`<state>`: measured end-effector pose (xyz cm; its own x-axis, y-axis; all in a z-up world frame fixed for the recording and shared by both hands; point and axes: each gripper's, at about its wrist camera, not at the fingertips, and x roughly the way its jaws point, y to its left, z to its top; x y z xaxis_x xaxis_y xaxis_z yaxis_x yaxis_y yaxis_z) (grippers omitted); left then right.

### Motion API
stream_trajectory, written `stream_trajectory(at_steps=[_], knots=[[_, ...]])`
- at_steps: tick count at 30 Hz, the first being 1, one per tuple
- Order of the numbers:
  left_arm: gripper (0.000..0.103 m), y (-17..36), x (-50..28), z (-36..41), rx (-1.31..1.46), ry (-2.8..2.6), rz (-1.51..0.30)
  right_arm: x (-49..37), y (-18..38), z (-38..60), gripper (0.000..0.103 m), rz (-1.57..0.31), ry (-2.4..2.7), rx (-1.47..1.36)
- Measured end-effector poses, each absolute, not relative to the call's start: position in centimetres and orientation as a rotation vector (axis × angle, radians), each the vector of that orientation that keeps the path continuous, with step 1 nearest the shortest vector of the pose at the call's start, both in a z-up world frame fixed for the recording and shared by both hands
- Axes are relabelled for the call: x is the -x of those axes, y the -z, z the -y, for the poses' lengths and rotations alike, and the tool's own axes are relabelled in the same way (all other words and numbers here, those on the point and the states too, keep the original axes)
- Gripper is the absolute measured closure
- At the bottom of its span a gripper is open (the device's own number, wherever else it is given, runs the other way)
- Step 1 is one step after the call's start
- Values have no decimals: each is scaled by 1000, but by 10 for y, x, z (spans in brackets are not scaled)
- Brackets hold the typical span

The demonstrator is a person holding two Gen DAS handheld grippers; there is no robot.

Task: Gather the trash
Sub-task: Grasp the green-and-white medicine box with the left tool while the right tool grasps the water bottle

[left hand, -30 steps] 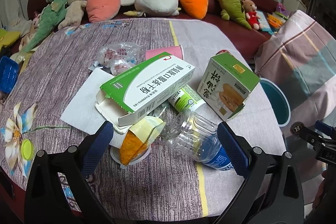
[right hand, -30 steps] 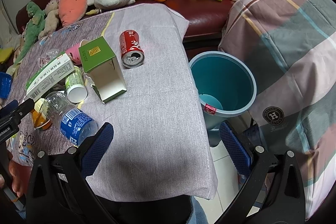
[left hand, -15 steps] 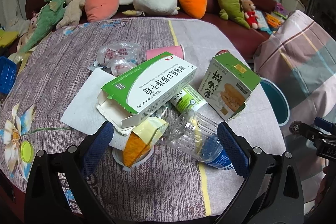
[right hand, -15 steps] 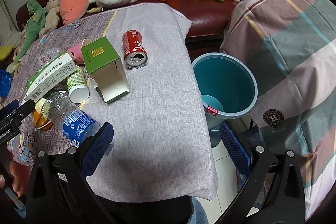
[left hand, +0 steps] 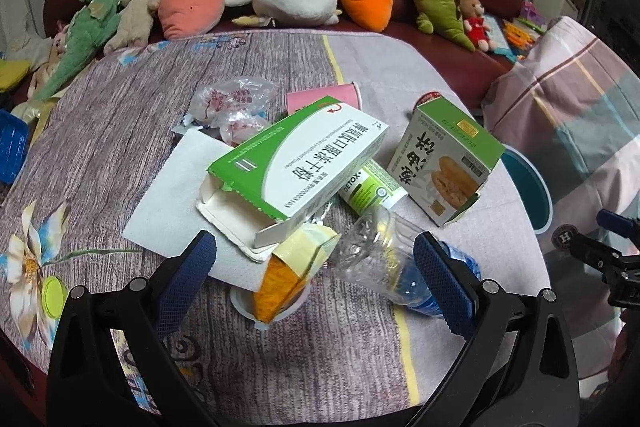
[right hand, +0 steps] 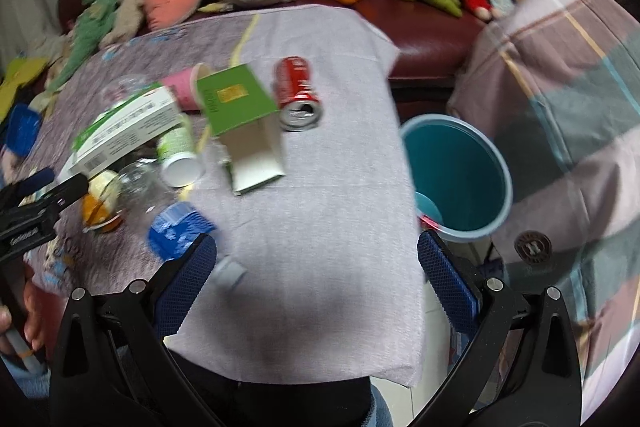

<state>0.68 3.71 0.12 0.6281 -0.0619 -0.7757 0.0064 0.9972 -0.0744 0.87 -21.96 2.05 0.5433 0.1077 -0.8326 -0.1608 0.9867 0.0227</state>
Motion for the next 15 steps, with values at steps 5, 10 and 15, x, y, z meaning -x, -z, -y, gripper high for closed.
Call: stream_trajectory(at_steps=[5, 10, 15], knots=[[4, 1, -9, -60, 55, 45, -901, -10, -16, 195, 6, -999, -274, 86], [4, 3, -12, -78, 36, 59, -903, -13, -11, 163, 6, -1026, -381, 149], [4, 6, -20, -97, 46, 83, -914, -19, -2, 122, 6, -1074, -512, 276]])
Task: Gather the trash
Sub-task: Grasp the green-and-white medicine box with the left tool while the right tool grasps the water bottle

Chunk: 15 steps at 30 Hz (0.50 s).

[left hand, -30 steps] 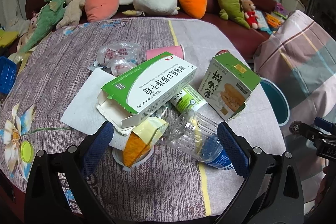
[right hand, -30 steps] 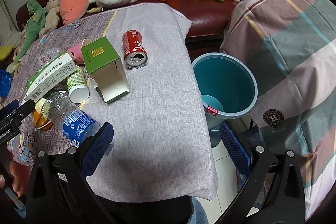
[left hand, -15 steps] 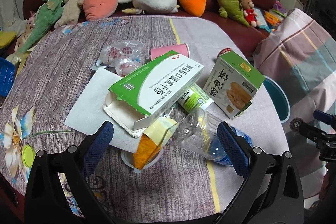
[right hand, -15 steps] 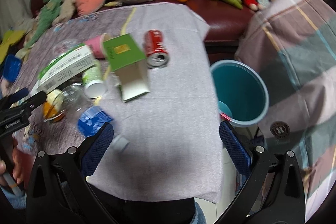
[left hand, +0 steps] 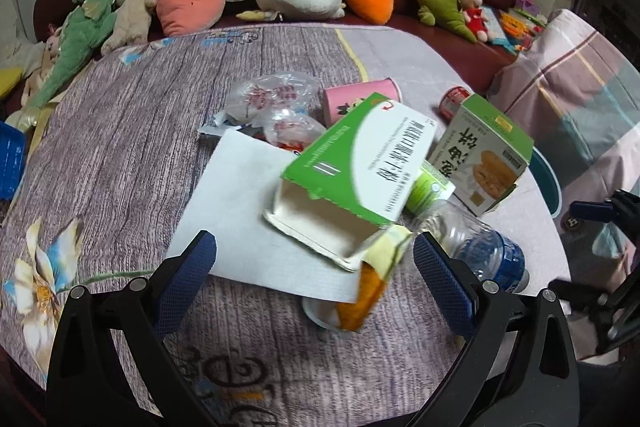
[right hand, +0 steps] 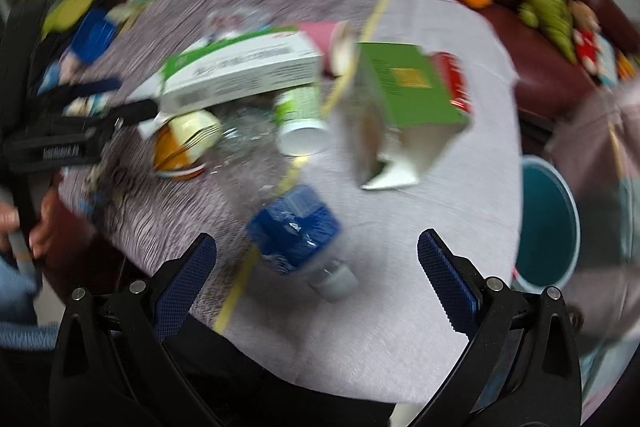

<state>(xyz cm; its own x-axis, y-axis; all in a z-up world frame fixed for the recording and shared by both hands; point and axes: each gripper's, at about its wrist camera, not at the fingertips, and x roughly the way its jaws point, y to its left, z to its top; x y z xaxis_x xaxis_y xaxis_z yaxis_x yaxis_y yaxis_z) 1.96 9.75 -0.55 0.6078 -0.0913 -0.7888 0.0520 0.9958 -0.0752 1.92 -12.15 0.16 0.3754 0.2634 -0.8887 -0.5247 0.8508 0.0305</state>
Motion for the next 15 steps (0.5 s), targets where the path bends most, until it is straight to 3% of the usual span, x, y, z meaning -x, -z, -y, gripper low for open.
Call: stream_trajectory(at_steps=[13, 15], knots=[[4, 16, -41, -141, 124, 142, -956, -46, 31, 59, 6, -1164, -716, 553], [4, 18, -44, -143, 132, 146, -968, -52, 43, 53, 12, -1187, -725, 571]])
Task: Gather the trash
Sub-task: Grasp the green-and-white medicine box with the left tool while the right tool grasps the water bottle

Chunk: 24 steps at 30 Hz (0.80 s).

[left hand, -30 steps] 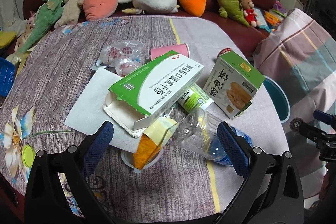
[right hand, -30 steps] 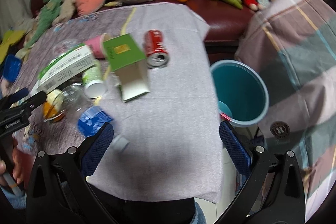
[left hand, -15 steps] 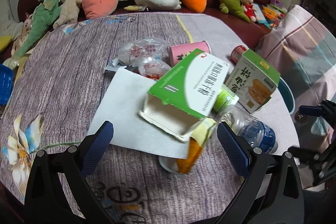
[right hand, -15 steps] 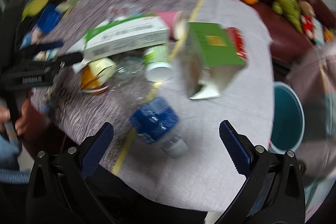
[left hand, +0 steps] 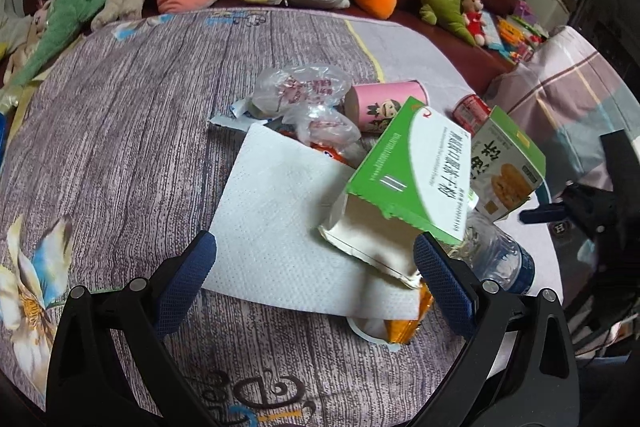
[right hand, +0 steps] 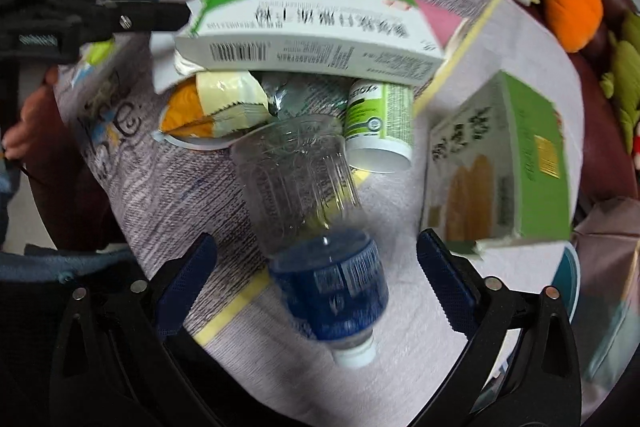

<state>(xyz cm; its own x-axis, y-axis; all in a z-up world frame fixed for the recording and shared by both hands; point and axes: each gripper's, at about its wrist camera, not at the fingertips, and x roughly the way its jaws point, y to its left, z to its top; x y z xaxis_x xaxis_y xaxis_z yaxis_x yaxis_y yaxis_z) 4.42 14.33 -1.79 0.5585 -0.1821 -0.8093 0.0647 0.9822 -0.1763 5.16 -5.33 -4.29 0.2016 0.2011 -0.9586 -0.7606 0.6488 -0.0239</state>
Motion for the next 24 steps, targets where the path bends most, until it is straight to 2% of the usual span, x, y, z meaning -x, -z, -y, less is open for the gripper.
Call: stream_trajectory(at_steps=[2, 3, 5, 15, 24], knots=[[4, 18, -46, -144, 139, 157, -974, -56, 54, 49, 17, -1214, -736, 564], [4, 17, -47, -144, 142, 165, -976, -56, 57, 48, 27, -1224, -742, 556], [4, 13, -48, -142, 139, 176, -972, -57, 62, 46, 37, -1242, -738, 546], [4, -14, -74, -86, -73, 297, -972, -52, 19, 90, 38, -1221, -659, 309], [4, 22, -119, -43, -256, 356, -1108, -51, 5, 144, 39, -1208, -543, 122]])
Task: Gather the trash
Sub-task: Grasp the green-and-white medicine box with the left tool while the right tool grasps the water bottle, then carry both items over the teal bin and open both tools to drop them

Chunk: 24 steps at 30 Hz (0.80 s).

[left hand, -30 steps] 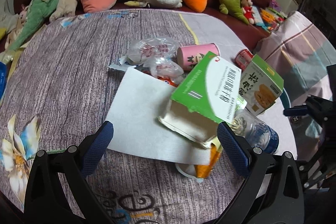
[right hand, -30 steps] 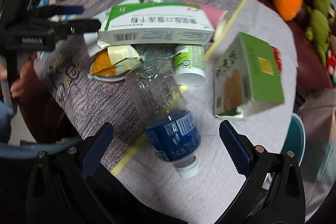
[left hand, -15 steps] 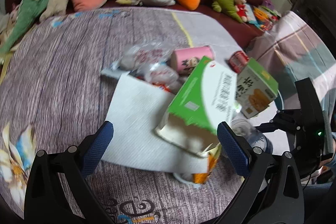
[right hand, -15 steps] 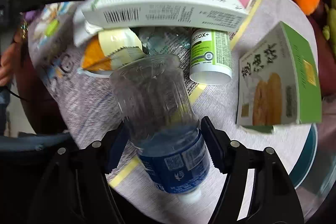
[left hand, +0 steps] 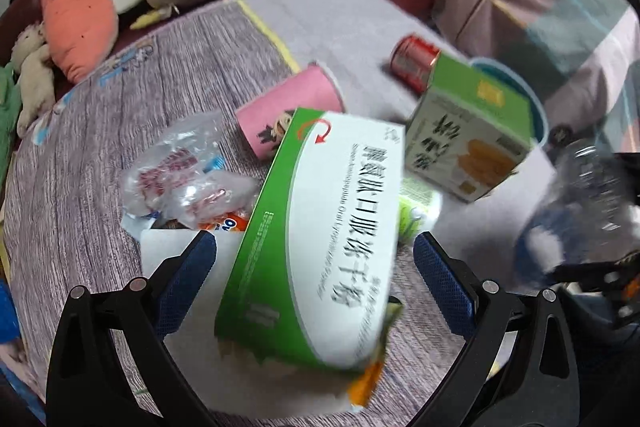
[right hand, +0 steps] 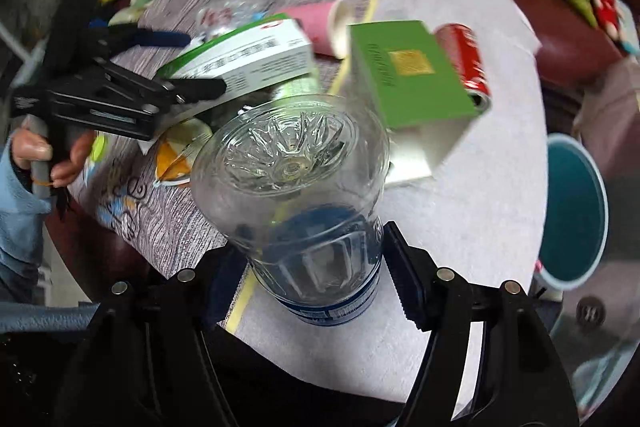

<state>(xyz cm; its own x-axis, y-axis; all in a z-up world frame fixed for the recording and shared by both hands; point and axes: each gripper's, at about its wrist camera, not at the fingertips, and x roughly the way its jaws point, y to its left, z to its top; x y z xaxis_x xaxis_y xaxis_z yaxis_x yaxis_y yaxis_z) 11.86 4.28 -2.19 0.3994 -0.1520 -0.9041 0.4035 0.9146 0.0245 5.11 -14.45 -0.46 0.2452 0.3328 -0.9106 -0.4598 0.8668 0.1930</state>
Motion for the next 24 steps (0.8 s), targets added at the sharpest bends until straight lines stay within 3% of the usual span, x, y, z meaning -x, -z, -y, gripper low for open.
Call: stream_trajectory(at_steps=[3, 4, 8, 18, 24], knots=[[5, 35, -125, -41, -248, 357, -1143, -51, 4, 158, 39, -1199, -520, 69], [21, 38, -125, -42, -235, 353, -1146, -51, 5, 162, 39, -1198, -516, 58], [27, 37, -121, -46, -208, 299, -1127, -54, 10, 175, 39, -1199, -499, -5], [28, 2, -93, -60, -99, 191, -1033, -53, 2, 202, 39, -1159, -496, -91], [28, -42, -75, -31, -76, 250, -941, -49, -17, 237, 39, -1090, -442, -159]])
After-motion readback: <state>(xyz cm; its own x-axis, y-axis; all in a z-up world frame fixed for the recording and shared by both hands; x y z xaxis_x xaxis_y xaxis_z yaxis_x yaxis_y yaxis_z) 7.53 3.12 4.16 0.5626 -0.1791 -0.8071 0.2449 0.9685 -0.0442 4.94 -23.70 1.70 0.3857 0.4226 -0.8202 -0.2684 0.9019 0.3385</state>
